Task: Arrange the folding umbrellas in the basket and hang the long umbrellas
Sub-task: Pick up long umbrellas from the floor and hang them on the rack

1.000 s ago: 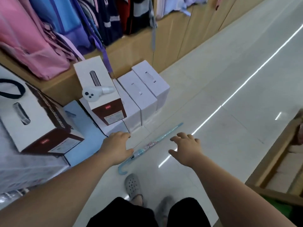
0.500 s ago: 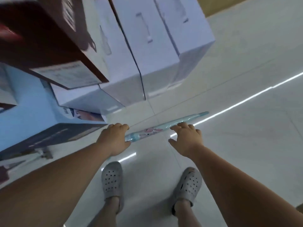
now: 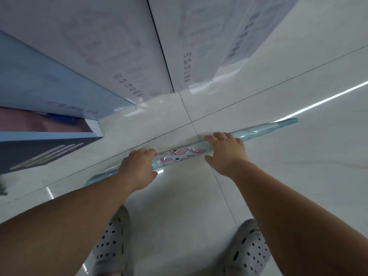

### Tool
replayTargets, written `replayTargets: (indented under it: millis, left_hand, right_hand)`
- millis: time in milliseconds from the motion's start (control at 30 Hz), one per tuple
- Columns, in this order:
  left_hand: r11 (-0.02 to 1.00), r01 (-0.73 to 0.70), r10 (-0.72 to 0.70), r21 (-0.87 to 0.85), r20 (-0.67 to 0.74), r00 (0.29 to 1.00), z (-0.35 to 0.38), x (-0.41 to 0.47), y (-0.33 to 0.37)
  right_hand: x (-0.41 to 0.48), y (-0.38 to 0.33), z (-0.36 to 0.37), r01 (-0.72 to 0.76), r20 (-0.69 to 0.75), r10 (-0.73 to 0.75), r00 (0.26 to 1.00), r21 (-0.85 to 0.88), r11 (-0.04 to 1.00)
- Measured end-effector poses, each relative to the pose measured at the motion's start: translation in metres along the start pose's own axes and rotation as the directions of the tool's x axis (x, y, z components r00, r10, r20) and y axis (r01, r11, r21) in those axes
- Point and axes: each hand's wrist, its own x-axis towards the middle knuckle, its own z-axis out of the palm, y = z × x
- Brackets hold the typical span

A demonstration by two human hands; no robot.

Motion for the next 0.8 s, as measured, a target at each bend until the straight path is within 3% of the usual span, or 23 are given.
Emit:
replayTargets:
  millis: [300, 400, 533, 667, 800]
  left_hand:
    - [0.997, 0.001, 0.004, 0.076, -0.066, 0.998, 0.036, 0.025, -0.017]
    - [0.995, -0.025, 0.031, 0.098, -0.059, 0.998, 0.036, 0.02, -0.019]
    - [0.994, -0.071, 0.073, 0.085, -0.019, 0.997, 0.024, -0.008, -0.012]
    - [0.987, -0.112, 0.108, 0.117, 0.035, 0.994, -0.006, -0.057, 0.012]
    - [0.99, -0.137, 0.136, 0.015, 0.074, 0.988, -0.05, -0.12, 0.05]
  right_hand:
    - [0.025, 0.01, 0.036, -0.03, -0.05, 0.023, 0.998, -0.15, 0.988]
    - [0.016, 0.015, 0.033, 0.008, -0.028, -0.011, 1.0, -0.107, 0.994]
    - [-0.028, 0.02, 0.008, 0.062, -0.087, -0.063, 0.994, -0.015, 0.998]
    - [-0.095, 0.024, -0.034, 0.074, -0.125, -0.078, 0.989, -0.035, 0.997]
    - [-0.171, 0.03, -0.091, 0.022, -0.17, -0.023, 0.985, -0.008, 1.0]
